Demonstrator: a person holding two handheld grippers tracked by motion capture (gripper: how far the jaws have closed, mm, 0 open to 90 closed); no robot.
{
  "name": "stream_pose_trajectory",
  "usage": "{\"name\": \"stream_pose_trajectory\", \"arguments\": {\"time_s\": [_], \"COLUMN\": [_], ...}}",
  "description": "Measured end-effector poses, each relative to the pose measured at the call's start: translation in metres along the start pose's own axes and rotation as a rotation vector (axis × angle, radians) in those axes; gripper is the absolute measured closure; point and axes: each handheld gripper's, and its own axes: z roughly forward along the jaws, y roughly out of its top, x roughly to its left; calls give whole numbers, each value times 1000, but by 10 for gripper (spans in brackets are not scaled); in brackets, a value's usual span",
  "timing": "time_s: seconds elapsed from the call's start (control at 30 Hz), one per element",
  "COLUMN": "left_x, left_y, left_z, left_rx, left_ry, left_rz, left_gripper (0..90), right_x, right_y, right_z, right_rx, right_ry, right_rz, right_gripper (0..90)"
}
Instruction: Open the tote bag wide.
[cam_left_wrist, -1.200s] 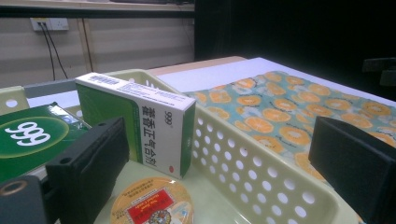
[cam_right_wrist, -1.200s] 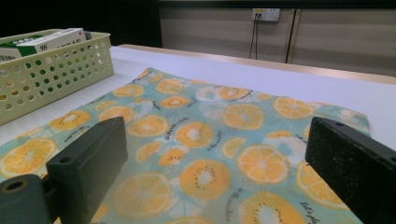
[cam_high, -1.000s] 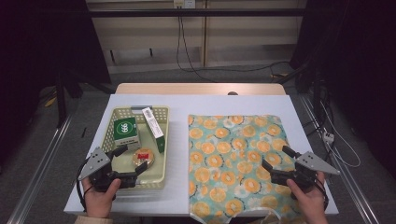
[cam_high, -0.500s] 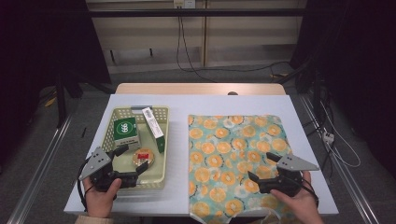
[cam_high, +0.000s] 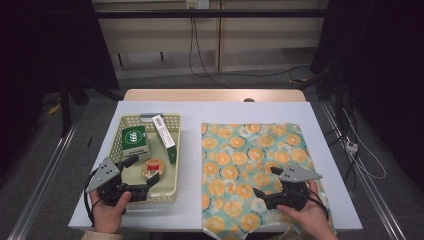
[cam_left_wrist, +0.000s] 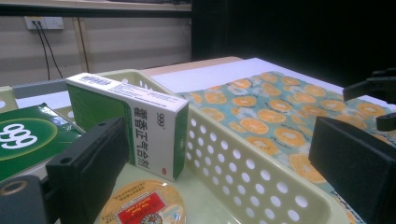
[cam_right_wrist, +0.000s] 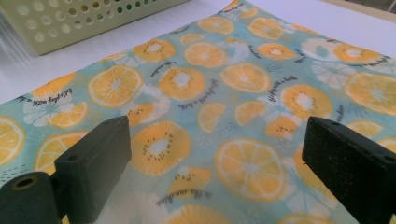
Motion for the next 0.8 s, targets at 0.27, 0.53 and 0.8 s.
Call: {"name": "stream_pose_trajectory", "arguments": {"time_s": [0.27,0.53,0.8], "left_x": [1,1,0], "left_y": [-1,-1,0], "left_z": [0,-2,0], "left_rx": [-4,-6,-4], "left_ry": [-3,-10,-10], "left_rz": [-13,-19,-17], "left_gripper": [50,49,49], "right_x": [18,41,54], "right_y": [46,63,59], "right_z": [42,81,108], "right_rx": [29,31,81], "right_ry": [48,97,110], "right_rz": [-64,-45,-56], "right_gripper": [107,125,138]}}
